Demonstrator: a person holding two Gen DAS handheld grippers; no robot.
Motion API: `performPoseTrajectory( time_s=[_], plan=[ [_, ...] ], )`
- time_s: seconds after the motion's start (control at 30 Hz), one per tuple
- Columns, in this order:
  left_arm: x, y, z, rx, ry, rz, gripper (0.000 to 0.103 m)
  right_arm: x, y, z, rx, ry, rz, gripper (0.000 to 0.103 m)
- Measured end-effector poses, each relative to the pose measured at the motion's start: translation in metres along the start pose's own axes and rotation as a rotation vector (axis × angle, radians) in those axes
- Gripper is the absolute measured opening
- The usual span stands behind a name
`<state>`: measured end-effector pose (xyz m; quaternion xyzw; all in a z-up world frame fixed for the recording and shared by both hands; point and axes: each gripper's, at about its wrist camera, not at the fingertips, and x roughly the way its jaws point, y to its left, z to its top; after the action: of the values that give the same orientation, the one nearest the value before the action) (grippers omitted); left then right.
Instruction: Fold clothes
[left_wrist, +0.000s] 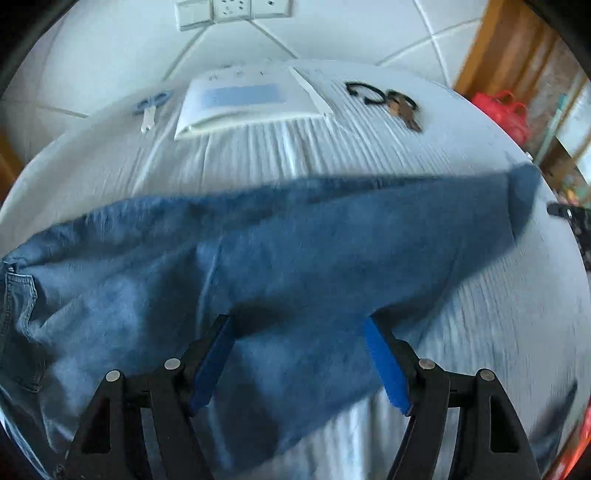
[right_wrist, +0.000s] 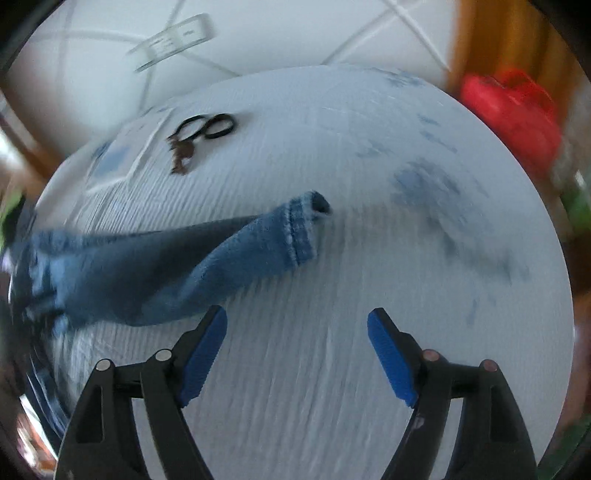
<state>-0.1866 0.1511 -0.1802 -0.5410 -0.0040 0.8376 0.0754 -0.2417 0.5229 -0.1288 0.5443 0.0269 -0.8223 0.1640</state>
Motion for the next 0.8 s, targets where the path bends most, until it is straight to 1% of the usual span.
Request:
performPoseTrajectory(
  time_s=[0.03,0.07,0.1,0.13,0.17,0.23,0.3,0.33,0.37,0.47,0.5,0.53,0.57,0.6,0.63,0.67,0.73,0.8],
  plan=[
    [-0.001,0.000,0.009,-0.025,-0.010,0.005,0.061,0.006,0.002,0.007,-0.042,0.004,0.028,0.079],
    [-0.001,0.000,0.017,-0.050,-0.019,0.010,0.057,0.013,0.004,0.014,-0.062,0.015,0.056,0.073],
    [-0.002,0.000,0.026,-0.066,-0.029,0.023,0.057,0.019,0.006,0.021,-0.078,0.027,0.083,0.061],
    [-0.002,0.001,0.034,-0.074,-0.040,0.043,0.057,0.026,0.009,0.028,-0.095,0.040,0.110,0.035],
    [0.001,0.004,0.045,-0.085,-0.045,0.067,0.057,0.033,0.010,0.043,-0.092,0.038,0.111,0.031],
    [0.018,0.012,0.066,-0.118,-0.022,0.110,0.057,0.046,0.004,0.064,-0.069,0.026,0.098,0.031],
    [0.031,0.020,0.083,-0.150,0.001,0.145,0.057,0.063,-0.002,0.090,-0.042,0.014,0.032,0.031],
    [0.031,0.024,0.087,-0.162,0.002,0.154,0.057,0.067,-0.005,0.099,-0.025,0.007,0.016,0.031],
    [0.027,0.027,0.090,-0.173,-0.006,0.155,0.057,0.070,-0.007,0.107,-0.007,0.000,0.003,0.031],
    [-0.001,0.028,0.084,-0.170,-0.040,0.119,0.059,0.063,-0.011,0.120,0.001,-0.026,0.031,0.031],
    [-0.011,0.027,0.079,-0.161,-0.045,0.107,0.060,0.057,-0.010,0.119,-0.009,-0.040,0.035,0.032],
    [-0.018,0.024,0.072,-0.151,-0.046,0.096,0.062,0.049,-0.010,0.114,-0.016,-0.056,0.045,0.036],
    [-0.027,0.020,0.062,-0.139,-0.044,0.094,0.064,0.040,-0.010,0.108,-0.023,-0.073,0.056,0.045],
    [-0.033,0.017,0.050,-0.135,-0.037,0.100,0.065,0.032,-0.013,0.100,-0.017,-0.084,0.072,0.050],
    [-0.037,0.016,0.039,-0.138,-0.029,0.106,0.065,0.028,-0.017,0.090,0.000,-0.082,0.086,0.060],
    [-0.040,0.015,0.026,-0.147,-0.017,0.110,0.066,0.024,-0.022,0.081,0.018,-0.078,0.101,0.064],
    [-0.044,0.018,-0.001,-0.181,0.008,0.135,0.066,0.019,-0.030,0.062,0.061,-0.062,0.130,0.064],
    [-0.042,0.019,-0.018,-0.199,0.021,0.153,0.066,0.022,-0.037,0.050,0.120,-0.031,0.159,0.064]
  ],
)
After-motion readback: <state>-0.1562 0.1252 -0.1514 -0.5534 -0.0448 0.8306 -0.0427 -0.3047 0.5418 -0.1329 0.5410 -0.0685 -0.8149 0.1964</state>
